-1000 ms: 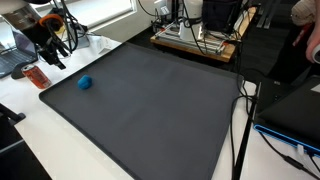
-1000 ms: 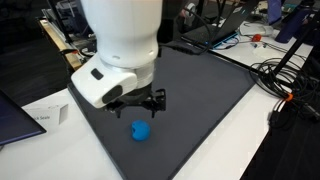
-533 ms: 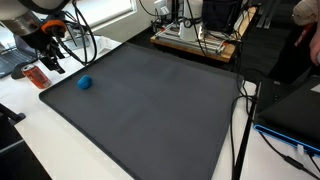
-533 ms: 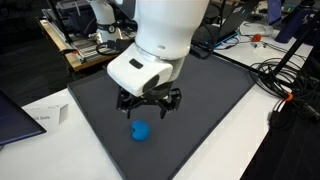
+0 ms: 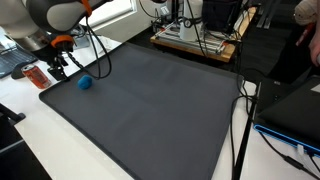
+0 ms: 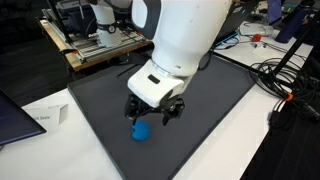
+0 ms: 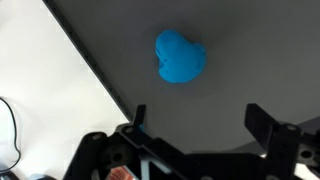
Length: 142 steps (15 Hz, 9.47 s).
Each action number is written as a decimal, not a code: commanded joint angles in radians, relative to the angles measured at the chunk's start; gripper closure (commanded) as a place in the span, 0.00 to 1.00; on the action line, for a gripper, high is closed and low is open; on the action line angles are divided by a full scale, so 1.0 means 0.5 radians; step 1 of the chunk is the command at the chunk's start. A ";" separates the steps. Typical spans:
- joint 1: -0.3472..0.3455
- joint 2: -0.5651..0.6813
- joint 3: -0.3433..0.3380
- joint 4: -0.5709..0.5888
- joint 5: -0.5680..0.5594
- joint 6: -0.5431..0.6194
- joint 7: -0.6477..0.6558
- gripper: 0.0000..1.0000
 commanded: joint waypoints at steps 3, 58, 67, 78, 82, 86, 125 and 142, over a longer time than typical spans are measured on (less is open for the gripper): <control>0.049 0.085 -0.065 -0.024 -0.086 0.073 0.111 0.00; 0.061 0.077 0.065 0.018 -0.036 0.424 -0.087 1.00; 0.105 0.043 0.174 -0.010 0.037 0.502 -0.272 1.00; 0.236 0.144 0.089 0.102 -0.087 0.037 -0.421 1.00; 0.296 0.101 0.153 0.019 -0.045 -0.083 -0.610 1.00; 0.296 0.065 0.248 -0.016 0.016 -0.274 -0.817 1.00; 0.433 -0.312 0.034 -0.003 -0.136 -0.404 0.008 1.00; 0.430 -0.648 0.299 -0.051 0.049 -1.107 -0.607 1.00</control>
